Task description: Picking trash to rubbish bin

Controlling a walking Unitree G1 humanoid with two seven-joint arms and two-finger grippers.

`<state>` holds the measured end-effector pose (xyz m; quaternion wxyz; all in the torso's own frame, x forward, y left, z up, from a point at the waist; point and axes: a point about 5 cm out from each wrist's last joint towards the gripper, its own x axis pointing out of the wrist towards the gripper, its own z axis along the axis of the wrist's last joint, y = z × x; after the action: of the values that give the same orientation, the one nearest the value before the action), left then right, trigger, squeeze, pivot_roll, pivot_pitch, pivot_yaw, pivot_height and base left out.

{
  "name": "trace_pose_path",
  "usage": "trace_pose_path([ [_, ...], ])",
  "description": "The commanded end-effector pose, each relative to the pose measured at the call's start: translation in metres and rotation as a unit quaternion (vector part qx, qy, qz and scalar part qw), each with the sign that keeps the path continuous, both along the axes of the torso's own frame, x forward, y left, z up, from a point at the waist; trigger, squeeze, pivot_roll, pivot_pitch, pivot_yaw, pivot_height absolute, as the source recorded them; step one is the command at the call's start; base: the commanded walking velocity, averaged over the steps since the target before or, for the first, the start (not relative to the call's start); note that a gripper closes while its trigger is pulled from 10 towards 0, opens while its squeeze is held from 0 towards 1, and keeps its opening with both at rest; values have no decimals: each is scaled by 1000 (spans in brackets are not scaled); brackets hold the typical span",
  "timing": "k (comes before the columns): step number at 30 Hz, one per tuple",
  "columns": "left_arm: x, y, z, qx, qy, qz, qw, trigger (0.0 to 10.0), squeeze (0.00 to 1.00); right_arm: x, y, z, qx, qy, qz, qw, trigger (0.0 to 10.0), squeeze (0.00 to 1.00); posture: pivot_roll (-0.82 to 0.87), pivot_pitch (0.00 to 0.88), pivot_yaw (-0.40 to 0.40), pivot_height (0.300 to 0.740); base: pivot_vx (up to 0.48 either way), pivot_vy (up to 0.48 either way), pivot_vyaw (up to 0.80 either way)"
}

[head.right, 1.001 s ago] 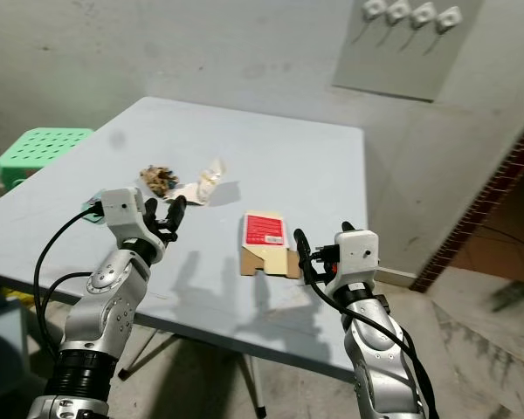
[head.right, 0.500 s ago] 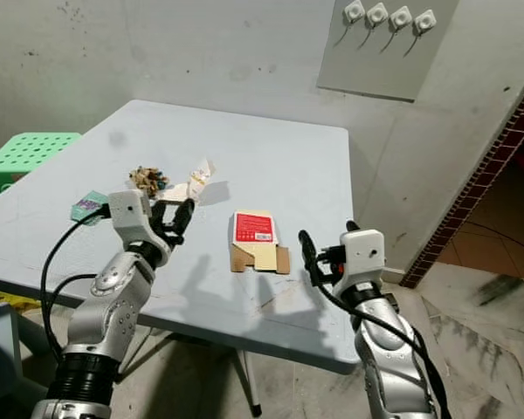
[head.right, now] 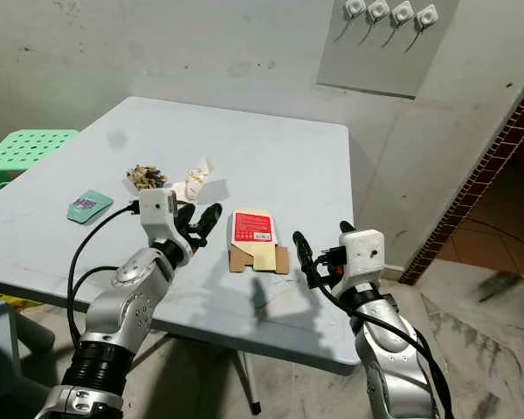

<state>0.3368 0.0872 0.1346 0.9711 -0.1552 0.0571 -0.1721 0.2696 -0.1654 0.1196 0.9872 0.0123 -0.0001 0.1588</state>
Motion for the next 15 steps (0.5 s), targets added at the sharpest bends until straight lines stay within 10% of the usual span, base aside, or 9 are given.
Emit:
trace_pose_path([
  [1,2,-4,4,0,-1,-11,1000,10000,0,-6,6,0,0,10,34,999,10000,0,-65,32,-34,740,0,0,0],
  [9,4,-4,6,0,-5,-16,1000,10000,0,-16,11,-7,5,33,73,997,10000,114,-66,38,-42,740,0,0,0],
  [10,4,-4,6,-2,-5,-17,1000,10000,0,-16,11,-5,23,33,74,996,10000,1000,-66,38,-44,740,0,0,0],
  [15,5,-5,4,-17,6,-14,1000,10000,0,-15,7,-1,-23,24,67,997,10000,1000,-69,37,-48,740,0,0,0],
])
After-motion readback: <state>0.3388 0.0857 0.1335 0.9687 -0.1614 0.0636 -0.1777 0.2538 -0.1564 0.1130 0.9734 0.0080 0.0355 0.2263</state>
